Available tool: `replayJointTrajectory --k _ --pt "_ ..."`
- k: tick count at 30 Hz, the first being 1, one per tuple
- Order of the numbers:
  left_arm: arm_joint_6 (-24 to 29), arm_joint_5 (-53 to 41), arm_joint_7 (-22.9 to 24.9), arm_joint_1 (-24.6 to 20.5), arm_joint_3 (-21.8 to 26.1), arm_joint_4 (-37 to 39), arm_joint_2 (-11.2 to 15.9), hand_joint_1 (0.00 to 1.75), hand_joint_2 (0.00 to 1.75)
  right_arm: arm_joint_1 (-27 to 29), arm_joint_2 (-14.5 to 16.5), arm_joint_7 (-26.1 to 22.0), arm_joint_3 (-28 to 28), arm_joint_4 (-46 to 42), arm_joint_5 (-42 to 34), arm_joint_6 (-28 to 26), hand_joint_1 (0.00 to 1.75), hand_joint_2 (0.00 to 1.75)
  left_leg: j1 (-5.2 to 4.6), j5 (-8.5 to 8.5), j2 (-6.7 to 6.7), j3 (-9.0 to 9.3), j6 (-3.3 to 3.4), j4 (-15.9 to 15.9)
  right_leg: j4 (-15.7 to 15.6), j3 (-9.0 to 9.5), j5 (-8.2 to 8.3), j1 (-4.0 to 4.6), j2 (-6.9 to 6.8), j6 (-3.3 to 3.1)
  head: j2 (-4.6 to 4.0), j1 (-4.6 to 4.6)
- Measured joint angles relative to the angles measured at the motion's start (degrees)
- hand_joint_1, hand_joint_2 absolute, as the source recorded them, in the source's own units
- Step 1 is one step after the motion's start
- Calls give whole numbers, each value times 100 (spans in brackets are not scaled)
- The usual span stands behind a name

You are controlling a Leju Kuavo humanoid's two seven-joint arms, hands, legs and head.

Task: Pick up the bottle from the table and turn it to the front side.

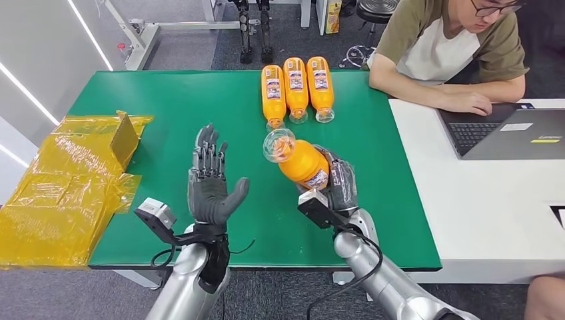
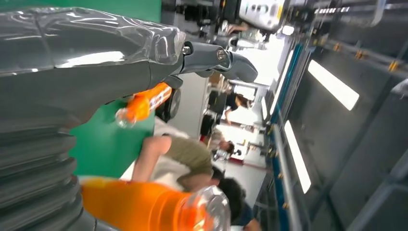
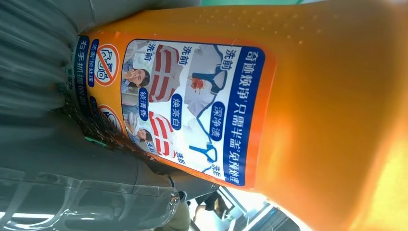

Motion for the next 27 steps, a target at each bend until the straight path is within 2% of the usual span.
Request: replayJointTrajectory --k 6,11,22,26,27 --pt "-169 78 3 -151 -316 426 -33 0 175 206 180 -61 144 -239 94 470 175 175 1 -4 5 -2 -6 -1 1 -6 -1 0 9 -2 0 1" --pt "-176 187 27 -278 -457 584 -67 0 175 226 357 151 383 -376 225 861 175 175 2 -3 7 -2 -6 -2 2 -7 -3 1 11 -4 0 1" --pt "-139 466 6 -331 -483 801 -92 2 175 292 386 507 573 -456 436 1645 175 175 0 -4 6 -4 -6 0 1 -7 -2 -1 10 -4 0 1" --pt "-65 459 -8 -331 -482 815 -92 173 175 283 386 657 583 -469 605 1742 174 175 1 -4 6 -5 -6 -1 2 -7 -2 0 10 -4 0 1" --pt "-61 451 -9 -331 -482 815 -92 175 175 280 386 682 583 -471 635 1756 173 175 1 -4 6 -5 -6 -1 2 -8 -2 0 10 -4 0 1"
